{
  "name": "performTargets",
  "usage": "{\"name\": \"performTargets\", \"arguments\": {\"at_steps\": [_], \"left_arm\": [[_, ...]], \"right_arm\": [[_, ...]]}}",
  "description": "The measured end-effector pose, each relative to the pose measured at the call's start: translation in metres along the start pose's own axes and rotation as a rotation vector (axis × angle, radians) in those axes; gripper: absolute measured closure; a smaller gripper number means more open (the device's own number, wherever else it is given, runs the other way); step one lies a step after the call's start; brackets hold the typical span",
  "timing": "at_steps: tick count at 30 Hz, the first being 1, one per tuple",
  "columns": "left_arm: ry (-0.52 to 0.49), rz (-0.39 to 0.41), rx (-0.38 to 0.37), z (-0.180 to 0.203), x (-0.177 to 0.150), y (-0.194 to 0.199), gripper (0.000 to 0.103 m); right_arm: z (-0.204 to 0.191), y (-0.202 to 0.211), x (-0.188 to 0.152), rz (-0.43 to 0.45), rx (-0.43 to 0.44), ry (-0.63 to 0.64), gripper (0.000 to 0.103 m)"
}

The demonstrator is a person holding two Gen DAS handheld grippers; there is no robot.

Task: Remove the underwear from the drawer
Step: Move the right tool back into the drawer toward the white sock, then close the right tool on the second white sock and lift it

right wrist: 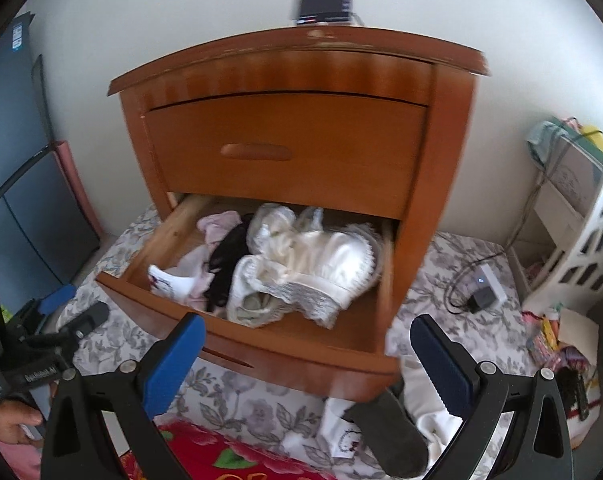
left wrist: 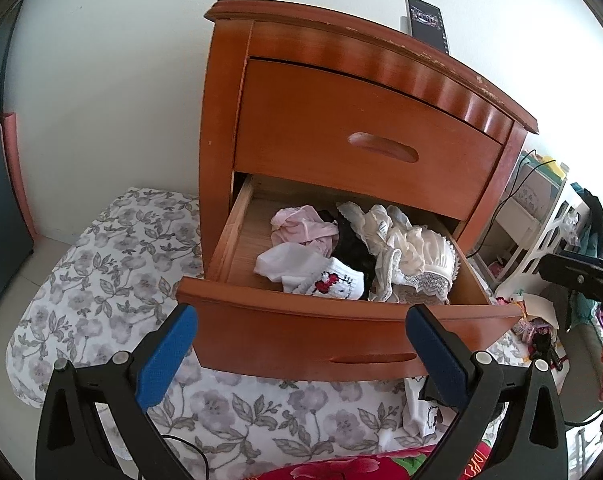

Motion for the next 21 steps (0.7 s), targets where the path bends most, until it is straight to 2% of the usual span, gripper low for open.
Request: {"name": "performTargets", "arguments": {"at_steps": [12, 16, 21], "left_arm": [[0.008, 0.010, 0.022, -0.021, -0.005, -0.002, 0.000], [0.014, 0.007, 0.025, -0.027, -0.008, -0.005, 0.000], [0.024, 0.005, 0.029, -0.036, -0.009, -0.009, 0.000]], "right_arm": [[-0.069, -0.027, 0.024, -0.037, 0.093, 0.096, 0.000], [-0.090, -0.045, 0.028, -0.089, 0.156, 0.090, 0.000], [-0.114, -0.069, 0.029, -0.148, 0.178, 0.109, 0.000]]}}
Point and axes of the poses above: each gripper's, at about its wrist camera, not at the fingertips, and y roughly against the way its jaws point, z to its right, x to its top, the point moved 1 cm from there along -y, roughly the way its jaws point, and after that the axes turned 13 degrees about -x, right-handed, at the moved point
